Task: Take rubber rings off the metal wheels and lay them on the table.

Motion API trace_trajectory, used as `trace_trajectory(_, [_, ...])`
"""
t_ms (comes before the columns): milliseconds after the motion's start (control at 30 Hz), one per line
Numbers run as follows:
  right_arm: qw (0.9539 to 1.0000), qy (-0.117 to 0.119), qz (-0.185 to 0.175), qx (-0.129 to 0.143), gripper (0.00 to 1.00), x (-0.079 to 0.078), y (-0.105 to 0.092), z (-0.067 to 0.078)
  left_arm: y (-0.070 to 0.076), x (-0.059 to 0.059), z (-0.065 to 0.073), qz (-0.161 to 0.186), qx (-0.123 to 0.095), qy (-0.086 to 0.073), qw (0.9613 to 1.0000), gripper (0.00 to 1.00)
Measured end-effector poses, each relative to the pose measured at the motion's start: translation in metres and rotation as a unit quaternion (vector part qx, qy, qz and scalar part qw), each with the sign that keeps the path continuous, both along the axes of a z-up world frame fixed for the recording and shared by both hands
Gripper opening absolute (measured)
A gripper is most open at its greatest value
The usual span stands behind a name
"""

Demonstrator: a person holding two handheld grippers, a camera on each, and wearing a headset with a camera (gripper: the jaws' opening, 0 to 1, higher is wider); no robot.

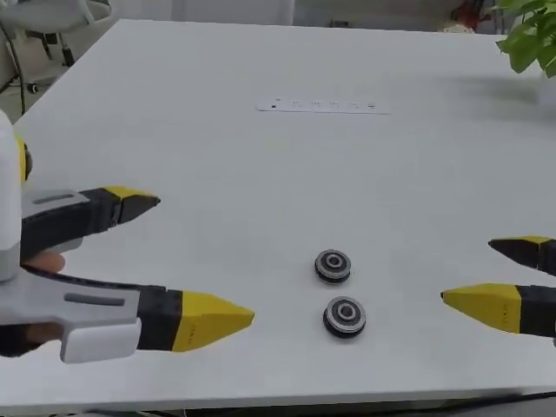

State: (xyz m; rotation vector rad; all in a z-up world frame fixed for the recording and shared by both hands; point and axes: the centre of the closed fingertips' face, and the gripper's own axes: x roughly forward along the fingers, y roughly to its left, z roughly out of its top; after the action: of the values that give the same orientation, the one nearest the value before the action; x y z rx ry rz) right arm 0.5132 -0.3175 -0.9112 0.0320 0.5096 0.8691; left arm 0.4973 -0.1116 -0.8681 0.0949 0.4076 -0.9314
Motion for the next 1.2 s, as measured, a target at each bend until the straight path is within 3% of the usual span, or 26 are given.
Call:
trace_trajectory(100, [0.9995, -0.013, 0.02, -0.023, 0.82, 0.002, 0.006, 0.003, -0.004, 0.006, 0.007, -0.012, 0.011, -0.014, 0.9998, 0.97])
trace_trajectory(233, [0.9981, -0.032, 0.041, -0.031, 0.81, 0.009, 0.016, 0.013, -0.012, 0.014, 0.014, -0.026, 0.017, -0.028, 0.9991, 0.97])
trace_trajectory(400, [0.9944, -0.054, 0.075, -0.052, 0.8, 0.02, 0.033, 0.021, -0.03, 0.023, 0.03, -0.061, 0.03, -0.061, 0.9958, 0.96])
trace_trajectory(600, [0.9904, -0.072, 0.11, -0.042, 0.76, 0.029, 0.052, 0.032, -0.05, 0.033, 0.044, -0.092, 0.029, -0.088, 0.9914, 0.94])
trace_trajectory(700, [0.9889, -0.085, 0.121, -0.014, 0.72, 0.034, 0.063, 0.045, -0.059, 0.045, 0.051, -0.089, 0.015, -0.101, 0.9908, 0.88])
trace_trajectory(833, [0.9874, -0.094, 0.128, -0.002, 0.67, 0.041, 0.068, 0.048, -0.076, 0.052, 0.056, -0.1, -0.017, -0.123, 0.9872, 0.86])
trace_trajectory(867, [0.9875, -0.094, 0.127, 0.001, 0.65, 0.043, 0.068, 0.046, -0.082, 0.054, 0.058, -0.102, -0.04, -0.125, 0.9861, 0.84])
trace_trajectory(933, [0.9893, -0.083, 0.12, 0.007, 0.6, 0.045, 0.066, 0.037, -0.087, 0.057, 0.054, -0.106, -0.058, -0.119, 0.9854, 0.82])
trace_trajectory(1033, [0.9912, -0.066, 0.114, 0.017, 0.57, 0.045, 0.062, 0.027, -0.096, 0.057, 0.044, -0.126, -0.065, -0.115, 0.9832, 0.8])
trace_trajectory(1133, [0.9924, -0.057, 0.107, 0.019, 0.55, 0.046, 0.057, 0.016, -0.106, 0.061, 0.04, -0.124, -0.071, -0.13, 0.9813, 0.76])
trace_trajectory(1200, [0.9929, -0.051, 0.106, 0.019, 0.5, 0.047, 0.055, 0.008, -0.109, 0.064, 0.037, -0.117, -0.09, -0.128, 0.9806, 0.74])
